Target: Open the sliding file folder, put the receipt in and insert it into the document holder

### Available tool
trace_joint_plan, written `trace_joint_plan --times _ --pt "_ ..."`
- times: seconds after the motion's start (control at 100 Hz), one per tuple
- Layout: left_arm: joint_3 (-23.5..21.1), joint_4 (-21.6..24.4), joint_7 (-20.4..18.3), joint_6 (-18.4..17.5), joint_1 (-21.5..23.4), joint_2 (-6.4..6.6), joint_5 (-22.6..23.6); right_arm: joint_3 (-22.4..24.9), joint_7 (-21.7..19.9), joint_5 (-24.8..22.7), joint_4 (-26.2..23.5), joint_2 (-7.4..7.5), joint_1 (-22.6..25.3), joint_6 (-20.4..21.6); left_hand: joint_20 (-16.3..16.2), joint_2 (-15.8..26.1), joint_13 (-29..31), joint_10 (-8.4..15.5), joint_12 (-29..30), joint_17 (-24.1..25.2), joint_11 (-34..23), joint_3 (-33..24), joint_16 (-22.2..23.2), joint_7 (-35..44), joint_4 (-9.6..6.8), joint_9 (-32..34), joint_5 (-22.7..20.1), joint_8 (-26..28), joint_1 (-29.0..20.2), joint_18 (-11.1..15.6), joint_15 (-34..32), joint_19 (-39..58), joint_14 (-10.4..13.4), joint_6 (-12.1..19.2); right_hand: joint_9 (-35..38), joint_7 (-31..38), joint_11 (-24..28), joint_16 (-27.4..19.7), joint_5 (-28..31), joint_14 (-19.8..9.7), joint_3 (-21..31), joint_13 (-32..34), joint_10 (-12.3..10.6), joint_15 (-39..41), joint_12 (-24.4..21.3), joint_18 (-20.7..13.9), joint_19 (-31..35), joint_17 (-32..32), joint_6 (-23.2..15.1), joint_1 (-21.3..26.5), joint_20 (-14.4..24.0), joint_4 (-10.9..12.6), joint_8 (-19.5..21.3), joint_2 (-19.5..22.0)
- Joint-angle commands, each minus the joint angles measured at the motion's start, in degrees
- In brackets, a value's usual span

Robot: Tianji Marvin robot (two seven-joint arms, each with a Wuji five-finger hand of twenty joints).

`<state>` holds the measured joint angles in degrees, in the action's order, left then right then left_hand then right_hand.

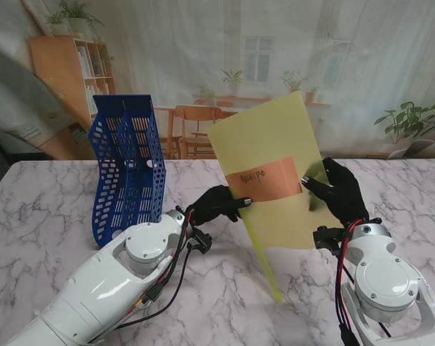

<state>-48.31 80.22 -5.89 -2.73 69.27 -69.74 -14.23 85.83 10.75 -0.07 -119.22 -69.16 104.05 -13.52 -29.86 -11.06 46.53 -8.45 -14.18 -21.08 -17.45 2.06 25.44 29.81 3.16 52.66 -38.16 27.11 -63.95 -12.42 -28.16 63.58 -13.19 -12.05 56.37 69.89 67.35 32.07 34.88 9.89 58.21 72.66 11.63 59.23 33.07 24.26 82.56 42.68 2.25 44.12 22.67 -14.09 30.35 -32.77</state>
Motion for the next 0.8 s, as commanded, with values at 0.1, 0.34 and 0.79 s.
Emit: trace_joint_plan --times 0.1,0.34,0.79 --pt "-0.59 3.01 0.47 -2.12 0.40 -0.85 2.57 -0.04 -2.49 -0.51 1.69 0.52 1.15 0.99 -1.20 2.12 3.58 -0.42 -3.57 -2.74 -6.43 -4.26 1.59 9.42 -2.89 5.07 -3.41 2.93 -9.38 2.23 -6.82 4.40 -0.41 6.56 -6.06 2.19 -2.46 -1.43 -0.94 0.11 2.56 -3.21 -2.05 -7.14 1.60 0.24 -2.82 -8.39 -8.74 4.96 1.21 0.21 3.40 2.67" --pt "-2.15 4.18 0.10 -3.15 -0.26 0.42 8.02 2.55 -6.71 2.09 1.69 1.34 3.46 2.82 -1.48 -0.21 8.04 -3.69 -7.27 -7.58 -11.28 -6.83 5.07 12.16 -3.05 8.78 -4.27 7.03 -9.78 1.91 -12.19 8.28 -2.77 3.53 -23.13 2.51 -16.42 -3.50 -4.46 1.37 -0.38 -27.78 0.44 -18.49 -3.91 2.16 -7.59 -21.30 -4.45 4.85 4.10 0.32 3.57 5.40" --pt "-4.63 7.82 -1.77 -5.34 0.67 2.19 12.04 4.60 -4.69 5.99 3.77 0.68 3.81 8.03 -6.90 -3.49 10.96 -4.85 -14.76 -9.69 -18.35 -13.65 13.17 13.64 -2.80 9.88 -4.59 13.29 -7.52 1.82 -18.84 14.20 -4.15 3.59 -22.96 2.35 -15.02 -4.24 -7.66 1.35 -7.33 -27.02 -0.85 -17.26 -8.04 -0.09 -7.58 -21.08 -4.15 4.23 8.41 1.58 1.93 8.08"
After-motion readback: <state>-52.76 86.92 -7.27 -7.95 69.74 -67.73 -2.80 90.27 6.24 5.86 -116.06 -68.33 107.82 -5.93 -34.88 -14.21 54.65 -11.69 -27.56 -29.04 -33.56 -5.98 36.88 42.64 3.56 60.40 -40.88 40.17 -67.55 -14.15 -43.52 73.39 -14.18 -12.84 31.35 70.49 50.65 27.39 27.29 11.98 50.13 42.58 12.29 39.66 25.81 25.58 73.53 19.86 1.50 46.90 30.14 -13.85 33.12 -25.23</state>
